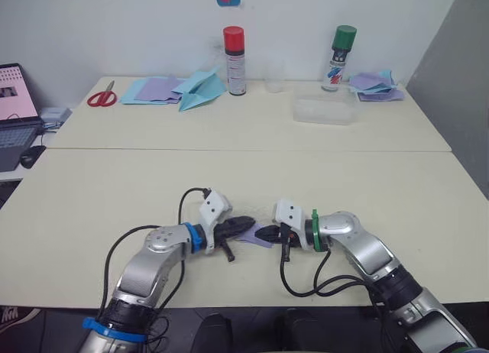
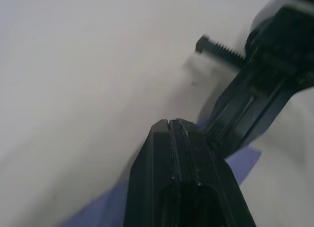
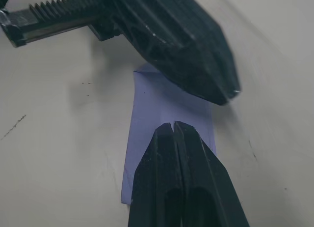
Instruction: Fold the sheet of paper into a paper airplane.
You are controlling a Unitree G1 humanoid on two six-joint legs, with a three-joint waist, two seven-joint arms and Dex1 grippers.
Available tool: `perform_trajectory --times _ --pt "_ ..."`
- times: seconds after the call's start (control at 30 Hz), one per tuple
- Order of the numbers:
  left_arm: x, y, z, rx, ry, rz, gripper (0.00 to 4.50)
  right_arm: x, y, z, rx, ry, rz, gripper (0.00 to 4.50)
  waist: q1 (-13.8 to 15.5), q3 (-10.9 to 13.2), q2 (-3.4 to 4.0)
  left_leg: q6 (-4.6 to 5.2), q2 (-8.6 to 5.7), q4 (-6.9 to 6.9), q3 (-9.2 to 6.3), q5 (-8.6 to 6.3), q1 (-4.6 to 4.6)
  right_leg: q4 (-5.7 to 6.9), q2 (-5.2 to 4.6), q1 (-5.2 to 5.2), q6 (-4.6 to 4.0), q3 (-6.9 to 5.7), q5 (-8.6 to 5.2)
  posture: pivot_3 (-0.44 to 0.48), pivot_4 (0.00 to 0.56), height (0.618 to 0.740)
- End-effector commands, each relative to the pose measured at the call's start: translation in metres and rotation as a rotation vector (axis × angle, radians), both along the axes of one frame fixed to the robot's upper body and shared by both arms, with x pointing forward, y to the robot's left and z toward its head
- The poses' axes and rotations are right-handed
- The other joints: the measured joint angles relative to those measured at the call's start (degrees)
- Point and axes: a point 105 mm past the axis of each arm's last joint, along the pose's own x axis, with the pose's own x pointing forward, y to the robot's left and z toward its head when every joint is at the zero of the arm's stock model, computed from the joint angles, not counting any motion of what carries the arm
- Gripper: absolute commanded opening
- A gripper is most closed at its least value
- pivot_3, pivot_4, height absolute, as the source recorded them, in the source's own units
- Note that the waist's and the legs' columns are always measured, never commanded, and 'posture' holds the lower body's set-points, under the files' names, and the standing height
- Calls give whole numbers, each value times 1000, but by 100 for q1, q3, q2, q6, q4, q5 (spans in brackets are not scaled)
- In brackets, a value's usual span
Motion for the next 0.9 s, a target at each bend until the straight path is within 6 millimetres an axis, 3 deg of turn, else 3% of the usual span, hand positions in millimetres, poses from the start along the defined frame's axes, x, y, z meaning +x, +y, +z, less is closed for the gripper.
perform_trajectory --times 0.03,0.23,0.5,0.6,0.9 --pt "1 -2 -11 61 -9 30 0 5 -14 -14 -72 23 -54 17 0 0 0 0 0 0 0 0 0 0 0 0 0 0 0 0 150 740" --pt "4 30 -41 180 27 145 0 3 -17 -15 -80 27 -61 17 0 -1 0 0 -1 0 -3 0 1 -2 -2 0 0 5 0 0 150 740" --pt "10 71 -52 193 67 311 0 1 -20 -18 -90 39 -60 17 -20 -1 1 0 3 -4 -4 0 51 -5 -4 43 -4 8 -2 0 150 740" --pt "9 80 -56 206 77 338 0 2 -20 -19 -93 41 -58 17 -26 -2 6 0 7 -14 -11 -1 103 -5 -4 79 -38 7 -22 0 150 740" --pt "8 90 -53 184 73 383 0 0 -17 -20 -90 44 -46 17 -26 -7 11 -1 6 -17 -10 -1 104 -5 -5 80 -52 10 -30 0 150 740"
